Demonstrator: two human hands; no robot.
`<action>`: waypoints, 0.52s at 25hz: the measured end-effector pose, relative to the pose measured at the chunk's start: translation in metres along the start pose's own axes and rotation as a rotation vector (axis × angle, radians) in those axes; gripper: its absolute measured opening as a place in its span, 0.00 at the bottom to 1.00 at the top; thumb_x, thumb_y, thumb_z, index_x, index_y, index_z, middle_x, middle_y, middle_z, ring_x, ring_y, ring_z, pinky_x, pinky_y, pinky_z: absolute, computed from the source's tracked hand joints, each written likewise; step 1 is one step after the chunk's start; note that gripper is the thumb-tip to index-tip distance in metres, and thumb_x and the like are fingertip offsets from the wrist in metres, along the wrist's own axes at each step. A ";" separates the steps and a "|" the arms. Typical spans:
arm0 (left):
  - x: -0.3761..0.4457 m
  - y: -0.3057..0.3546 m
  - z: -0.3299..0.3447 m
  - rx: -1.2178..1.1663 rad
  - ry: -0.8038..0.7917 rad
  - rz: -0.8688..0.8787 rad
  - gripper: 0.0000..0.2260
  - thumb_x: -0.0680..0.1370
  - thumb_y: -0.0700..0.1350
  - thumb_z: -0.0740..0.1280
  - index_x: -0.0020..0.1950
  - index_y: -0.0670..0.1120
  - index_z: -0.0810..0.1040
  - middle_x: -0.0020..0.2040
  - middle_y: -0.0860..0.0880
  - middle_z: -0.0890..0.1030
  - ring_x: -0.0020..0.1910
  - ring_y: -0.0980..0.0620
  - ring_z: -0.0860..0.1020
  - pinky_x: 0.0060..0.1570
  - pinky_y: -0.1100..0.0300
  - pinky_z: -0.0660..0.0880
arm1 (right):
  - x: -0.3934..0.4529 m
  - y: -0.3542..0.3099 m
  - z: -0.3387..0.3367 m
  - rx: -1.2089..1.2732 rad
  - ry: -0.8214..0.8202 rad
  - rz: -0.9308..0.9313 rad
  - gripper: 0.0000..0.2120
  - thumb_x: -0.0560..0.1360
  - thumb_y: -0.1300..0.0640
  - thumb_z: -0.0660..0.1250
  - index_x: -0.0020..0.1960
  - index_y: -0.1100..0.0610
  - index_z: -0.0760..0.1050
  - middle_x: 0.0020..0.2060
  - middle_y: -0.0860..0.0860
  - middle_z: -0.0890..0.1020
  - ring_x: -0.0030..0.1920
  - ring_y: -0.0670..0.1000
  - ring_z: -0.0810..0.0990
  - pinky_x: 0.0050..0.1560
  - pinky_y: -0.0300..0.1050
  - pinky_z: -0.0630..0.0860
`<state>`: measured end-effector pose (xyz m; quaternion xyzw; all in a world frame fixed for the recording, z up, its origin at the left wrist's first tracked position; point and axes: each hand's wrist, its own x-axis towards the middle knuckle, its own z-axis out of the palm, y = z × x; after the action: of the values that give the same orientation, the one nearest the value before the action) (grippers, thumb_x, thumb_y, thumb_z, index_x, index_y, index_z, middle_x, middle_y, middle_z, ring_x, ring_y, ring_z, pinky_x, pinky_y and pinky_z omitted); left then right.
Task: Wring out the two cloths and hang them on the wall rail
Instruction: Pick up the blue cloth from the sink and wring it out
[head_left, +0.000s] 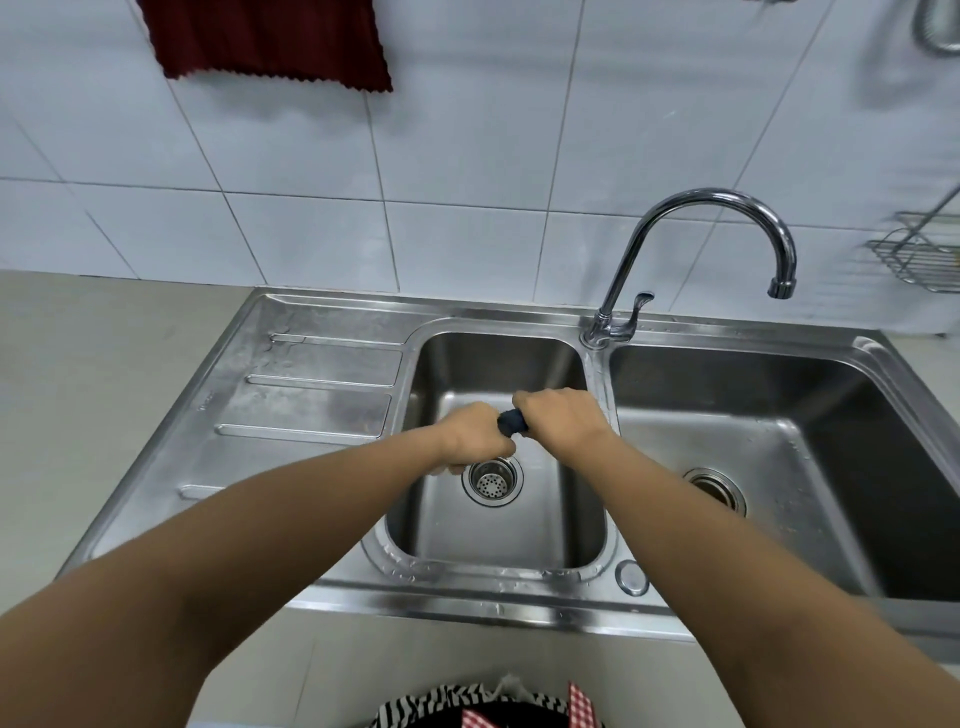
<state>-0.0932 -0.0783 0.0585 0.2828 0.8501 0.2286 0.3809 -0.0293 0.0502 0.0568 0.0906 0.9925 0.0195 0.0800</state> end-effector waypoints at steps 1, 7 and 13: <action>-0.004 0.002 0.003 -0.208 -0.027 -0.034 0.05 0.71 0.39 0.63 0.37 0.45 0.68 0.26 0.47 0.64 0.20 0.51 0.61 0.23 0.65 0.57 | -0.001 0.003 0.002 0.006 0.050 -0.031 0.08 0.78 0.53 0.61 0.53 0.56 0.72 0.47 0.55 0.83 0.48 0.60 0.81 0.37 0.46 0.68; -0.018 0.020 0.007 -0.913 -0.160 -0.081 0.14 0.73 0.36 0.61 0.33 0.50 0.60 0.23 0.53 0.57 0.19 0.57 0.52 0.19 0.68 0.48 | 0.001 0.016 -0.001 0.086 0.328 -0.093 0.07 0.77 0.53 0.62 0.51 0.55 0.69 0.41 0.54 0.81 0.41 0.60 0.81 0.34 0.47 0.68; -0.026 0.034 0.001 -1.149 -0.326 -0.017 0.16 0.76 0.38 0.57 0.30 0.49 0.57 0.19 0.54 0.58 0.16 0.58 0.53 0.17 0.65 0.47 | 0.004 0.023 -0.004 0.205 0.565 -0.135 0.08 0.71 0.63 0.67 0.45 0.56 0.69 0.33 0.54 0.79 0.31 0.59 0.78 0.28 0.43 0.65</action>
<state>-0.0677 -0.0700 0.0922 0.0559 0.5231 0.6024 0.6003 -0.0301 0.0732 0.0612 0.0228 0.9760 -0.0620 -0.2076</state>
